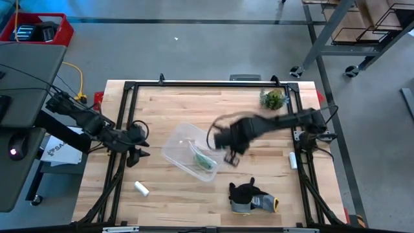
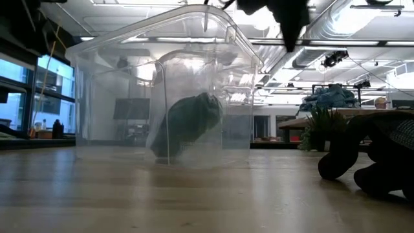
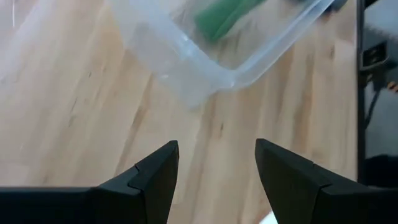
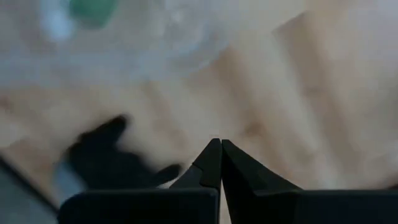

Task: Roll bandage
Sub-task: Move the transparent bin to the center of the table

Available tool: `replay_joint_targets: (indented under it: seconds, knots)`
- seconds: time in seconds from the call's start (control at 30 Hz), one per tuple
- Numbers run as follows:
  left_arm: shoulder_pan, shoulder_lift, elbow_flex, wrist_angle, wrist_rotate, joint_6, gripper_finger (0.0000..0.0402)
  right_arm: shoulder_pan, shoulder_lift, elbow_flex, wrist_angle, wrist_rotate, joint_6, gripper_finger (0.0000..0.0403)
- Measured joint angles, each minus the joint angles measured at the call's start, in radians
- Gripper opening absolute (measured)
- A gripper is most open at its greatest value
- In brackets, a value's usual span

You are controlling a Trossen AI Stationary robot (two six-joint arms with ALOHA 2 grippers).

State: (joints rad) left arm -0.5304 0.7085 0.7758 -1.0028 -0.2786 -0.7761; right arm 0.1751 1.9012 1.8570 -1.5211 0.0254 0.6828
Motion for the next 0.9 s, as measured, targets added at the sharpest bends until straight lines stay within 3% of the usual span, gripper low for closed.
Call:
replay_joint_targets:
  seconds: [0.17, 0.27, 0.4, 0.6, 0.9]
  knots:
    - [0.003, 0.054, -0.026, -0.052, -0.042, 0.150, 0.0209, 0.166, -0.004, -0.077, 0.242, -0.052, 0.289, 0.0000]
    - [0.029, 0.107, -0.048, -0.034, -0.063, 0.256, 0.0209, 0.217, -0.004, -0.149, 0.455, -0.002, 0.437, 0.0000]
    - [0.077, 0.195, -0.071, 0.046, -0.014, 0.364, 0.0209, 0.214, -0.003, -0.220, 0.476, 0.063, 0.554, 0.0000]
    - [0.130, 0.326, -0.075, 0.171, 0.012, 0.421, 0.0209, 0.143, -0.003, -0.285, 0.508, 0.119, 0.545, 0.0000]
    - [0.137, 0.425, -0.075, 0.404, 0.124, 0.345, 0.0209, 0.015, -0.002, -0.289, 0.478, 0.117, 0.346, 0.0000]
